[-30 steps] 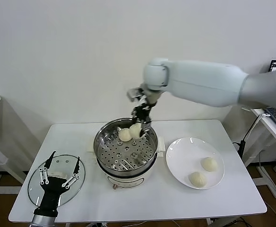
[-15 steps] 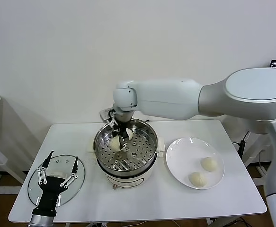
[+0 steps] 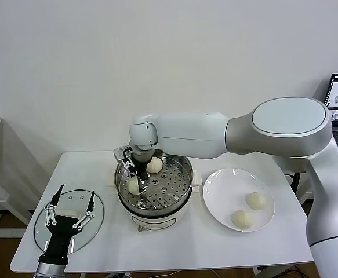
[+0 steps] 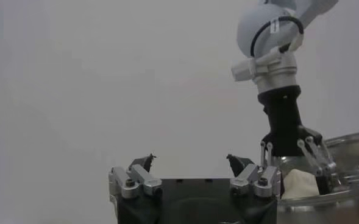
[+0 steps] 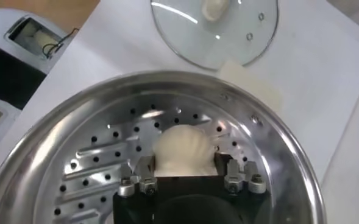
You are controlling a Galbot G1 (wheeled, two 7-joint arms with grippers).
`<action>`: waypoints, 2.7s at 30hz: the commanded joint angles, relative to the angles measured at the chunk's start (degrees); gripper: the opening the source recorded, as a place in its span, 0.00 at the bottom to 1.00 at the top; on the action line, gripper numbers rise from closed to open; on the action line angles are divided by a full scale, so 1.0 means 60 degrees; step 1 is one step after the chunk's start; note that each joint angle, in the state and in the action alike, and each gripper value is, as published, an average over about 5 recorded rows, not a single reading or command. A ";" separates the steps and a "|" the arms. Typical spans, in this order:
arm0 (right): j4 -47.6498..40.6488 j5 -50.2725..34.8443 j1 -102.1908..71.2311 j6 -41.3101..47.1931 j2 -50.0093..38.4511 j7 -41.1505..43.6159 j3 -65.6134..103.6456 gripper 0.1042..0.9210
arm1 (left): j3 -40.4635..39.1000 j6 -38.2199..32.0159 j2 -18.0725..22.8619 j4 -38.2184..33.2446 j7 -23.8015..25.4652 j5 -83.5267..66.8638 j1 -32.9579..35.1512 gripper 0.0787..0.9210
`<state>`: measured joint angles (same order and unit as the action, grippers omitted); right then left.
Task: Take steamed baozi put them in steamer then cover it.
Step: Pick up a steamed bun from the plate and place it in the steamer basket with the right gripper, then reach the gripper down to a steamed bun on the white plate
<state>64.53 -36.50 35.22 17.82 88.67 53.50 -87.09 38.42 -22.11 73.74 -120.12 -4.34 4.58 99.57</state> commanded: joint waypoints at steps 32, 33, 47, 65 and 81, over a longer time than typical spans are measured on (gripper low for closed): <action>0.2831 0.4381 -0.2292 -0.2053 -0.9713 0.2542 0.1691 0.88 | -0.0130 0.0175 -0.0031 0.0074 0.0010 0.0158 -0.0125 0.88; 0.2822 0.4416 -0.2463 -0.2050 -0.9687 0.2531 0.1778 0.88 | -0.0127 0.0165 -0.0034 0.0100 0.0012 0.0180 -0.0111 0.88; 0.2457 0.4473 -0.3381 -0.1953 -0.9174 0.2331 0.2364 0.88 | -0.0077 0.0091 -0.0013 0.0162 0.0003 0.0237 -0.0013 0.88; 0.1797 0.4334 -0.3890 -0.1920 -0.8563 0.2127 0.2748 0.88 | -0.0008 0.0047 -0.0040 0.0209 0.0004 0.0234 0.0015 0.88; 0.1609 0.4232 -0.3843 -0.1912 -0.8342 0.2138 0.2722 0.73 | 0.0000 0.0022 -0.0034 0.0239 0.0000 0.0231 0.0005 0.88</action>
<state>74.40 -10.95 12.28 6.39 38.45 66.33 -70.84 38.38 -21.95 73.54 -118.58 -4.32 5.96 99.58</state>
